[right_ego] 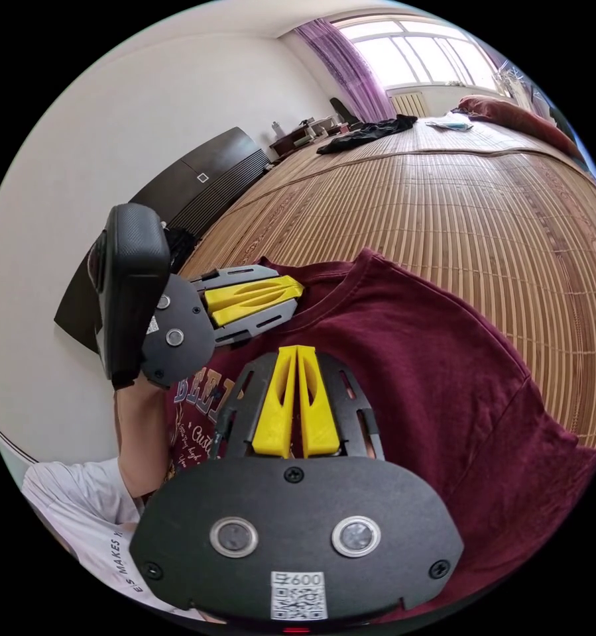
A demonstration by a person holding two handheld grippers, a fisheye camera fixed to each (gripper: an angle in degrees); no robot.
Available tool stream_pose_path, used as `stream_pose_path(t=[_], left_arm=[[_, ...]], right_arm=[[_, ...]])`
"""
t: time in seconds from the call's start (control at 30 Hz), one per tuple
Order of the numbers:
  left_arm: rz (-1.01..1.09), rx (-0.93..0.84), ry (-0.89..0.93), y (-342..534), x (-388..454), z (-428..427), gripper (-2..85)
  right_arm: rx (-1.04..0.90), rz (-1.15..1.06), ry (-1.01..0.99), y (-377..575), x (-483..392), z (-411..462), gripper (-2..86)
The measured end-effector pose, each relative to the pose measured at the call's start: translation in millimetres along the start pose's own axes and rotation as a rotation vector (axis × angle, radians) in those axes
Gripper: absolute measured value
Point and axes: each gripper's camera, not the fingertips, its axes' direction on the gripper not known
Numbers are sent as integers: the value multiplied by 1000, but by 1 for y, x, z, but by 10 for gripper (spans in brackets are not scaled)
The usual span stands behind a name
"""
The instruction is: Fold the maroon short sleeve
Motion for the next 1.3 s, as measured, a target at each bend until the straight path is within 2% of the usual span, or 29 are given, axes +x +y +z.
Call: stream_pose_path(t=[0.1, 0.27, 0.33, 0.5, 0.57, 0.77, 0.97, 1.03, 1.1, 1.2, 1.27, 1.3], left_arm=[[-37, 63, 121, 15, -26, 2, 3], [-183, 125, 428, 47, -93, 14, 3], [-268, 155, 409, 60, -115, 2, 3], [-286, 315, 393, 84, -134, -40, 2], [-247, 310, 420, 81, -129, -37, 2], [-151, 109, 569, 54, -94, 20, 4], [-140, 117, 529, 59, -89, 12, 6], [-144, 102, 433, 61, -90, -6, 7], [-145, 159, 362, 66, -90, -29, 7], [-152, 344, 307, 72, -80, -66, 7], [-175, 482, 331, 69, -59, -75, 7], [-172, 493, 348, 67, -52, -74, 7]], right_arm=[[1, 4, -6, 3, 2, -3, -9], [1, 2, -2, 7, 3, -8, -9], [2, 5, -8, 9, 4, -10, -9], [0, 7, -9, 12, 5, -14, -9], [-1, 4, -4, 13, 4, -15, -9], [-1, 14, -19, 15, 7, -17, -9], [-5, 5, 1, 14, 1, -16, -9], [-5, 5, 0, 13, 0, -15, -9], [-4, 11, -9, 11, 0, -13, -9], [-2, 12, -17, 8, -2, -11, -9], [5, 18, -28, 5, -4, -13, -9], [24, 52, -52, 4, 2, -22, -9]])
